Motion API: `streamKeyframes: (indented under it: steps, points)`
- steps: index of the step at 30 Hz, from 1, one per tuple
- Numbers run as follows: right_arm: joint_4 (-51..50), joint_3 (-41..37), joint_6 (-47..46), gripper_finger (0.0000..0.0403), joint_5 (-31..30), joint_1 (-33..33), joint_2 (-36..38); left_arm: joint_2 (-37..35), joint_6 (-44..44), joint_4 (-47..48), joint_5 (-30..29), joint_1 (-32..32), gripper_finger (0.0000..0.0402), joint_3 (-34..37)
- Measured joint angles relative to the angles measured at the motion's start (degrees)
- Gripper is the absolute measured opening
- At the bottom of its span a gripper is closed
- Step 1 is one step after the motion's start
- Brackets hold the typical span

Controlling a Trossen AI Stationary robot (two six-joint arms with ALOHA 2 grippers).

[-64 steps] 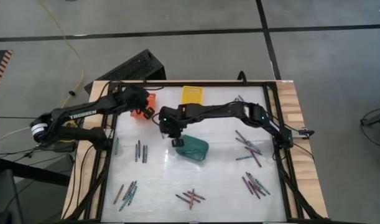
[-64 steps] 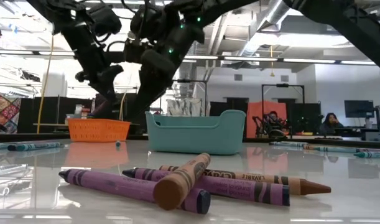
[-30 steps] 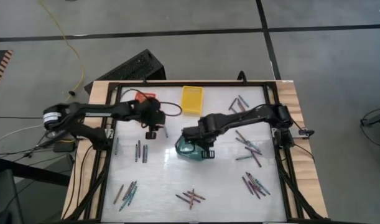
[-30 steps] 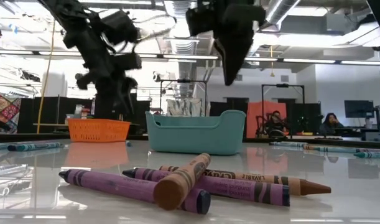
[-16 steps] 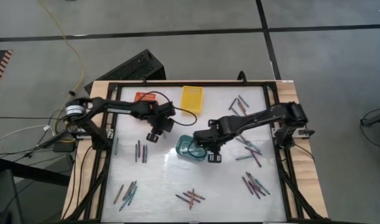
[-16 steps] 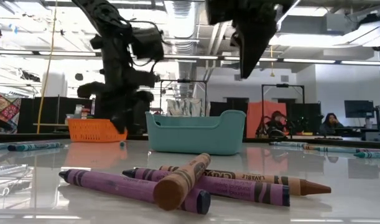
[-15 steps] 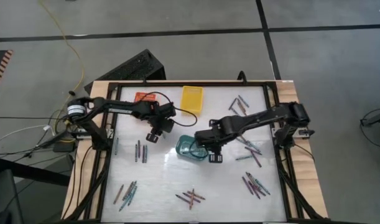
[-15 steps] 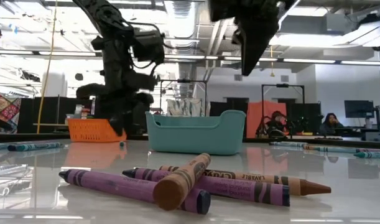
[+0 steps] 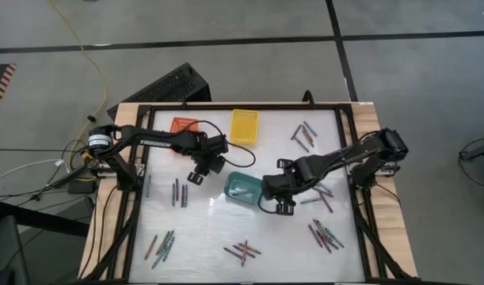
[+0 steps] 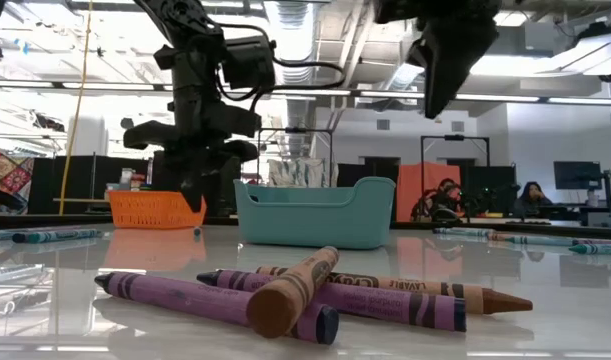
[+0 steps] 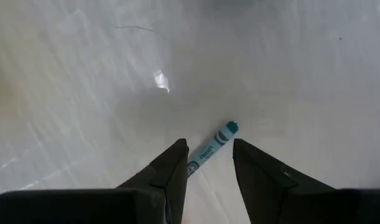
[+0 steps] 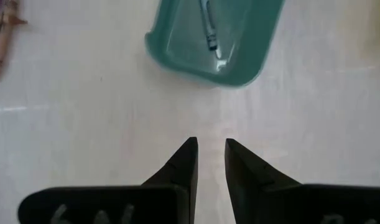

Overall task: Sort crayons
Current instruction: Put the blue crayon into the blue bin

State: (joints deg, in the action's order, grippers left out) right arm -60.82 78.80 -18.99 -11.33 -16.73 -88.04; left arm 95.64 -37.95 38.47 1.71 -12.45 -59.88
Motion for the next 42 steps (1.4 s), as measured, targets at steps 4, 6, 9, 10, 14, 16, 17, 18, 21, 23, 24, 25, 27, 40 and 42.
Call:
streamKeyframes:
  steps: [4,6,9,10,14,16,17,18,21,23,24,25,27,40,42]
  points:
    - [0.1,-0.8,-1.3,0.0082,-0.7,-1.2,1.1,0.0,-0.9,0.8,-2.1,0.6,0.0119,0.0]
    - [0.1,-0.8,-1.9,0.0082,-0.9,-1.6,1.3,0.0,-1.8,0.8,-3.0,0.6,0.0119,0.0]
    - [0.2,-0.8,-2.3,0.0082,-0.9,-2.2,1.6,0.0,-3.5,0.9,-4.6,0.6,0.0119,0.0]
    - [0.2,-0.8,-2.5,0.0082,-0.9,-2.4,1.6,0.0,-4.0,1.0,-4.7,0.6,0.0119,0.0]
    - [0.2,-0.8,-2.6,0.0082,-0.9,-2.7,1.6,0.0,-5.9,1.5,-4.4,0.6,0.0119,0.0]
    - [0.2,-0.8,-2.6,0.0082,-0.9,-2.8,1.6,0.0,-6.9,2.0,-3.9,0.6,0.0119,0.0]
    - [0.3,-0.8,-2.7,0.0082,-0.9,-2.7,1.6,0.0,-7.3,2.2,-3.7,0.6,0.0119,0.0]
    - [0.3,-0.8,-2.7,0.0082,-0.9,-2.6,1.6,0.0,-7.6,2.3,-3.7,0.6,0.0119,0.0]
    - [0.7,-0.8,-2.7,0.0082,-0.9,-2.7,1.6,1.0,-8.8,1.5,-3.6,0.4,0.0119,0.0]
    - [1.2,-0.8,-2.7,0.0082,-0.9,-2.7,1.6,2.7,-8.7,0.6,-3.5,0.2,0.0119,0.0]
    - [1.5,-0.8,-2.7,0.0082,-0.9,-2.7,1.6,3.7,-8.7,0.6,-3.5,0.2,0.0119,0.0]
    - [1.6,-0.8,-2.7,0.0082,-0.9,-2.7,1.6,4.9,-8.6,0.7,-3.5,0.2,0.0119,0.0]
    - [1.7,-0.8,-2.9,0.0082,-0.9,-2.8,1.6,6.4,-7.8,0.7,-3.6,0.3,0.0119,-0.3]
    - [1.3,-0.8,-4.0,0.0082,-0.8,-3.1,1.6,6.9,-5.1,2.1,-2.4,1.8,0.0010,-0.4]
    - [1.1,-0.8,-4.4,0.0082,-0.8,-3.2,1.6,7.0,-4.4,2.3,-2.3,2.2,0.0008,-0.8]
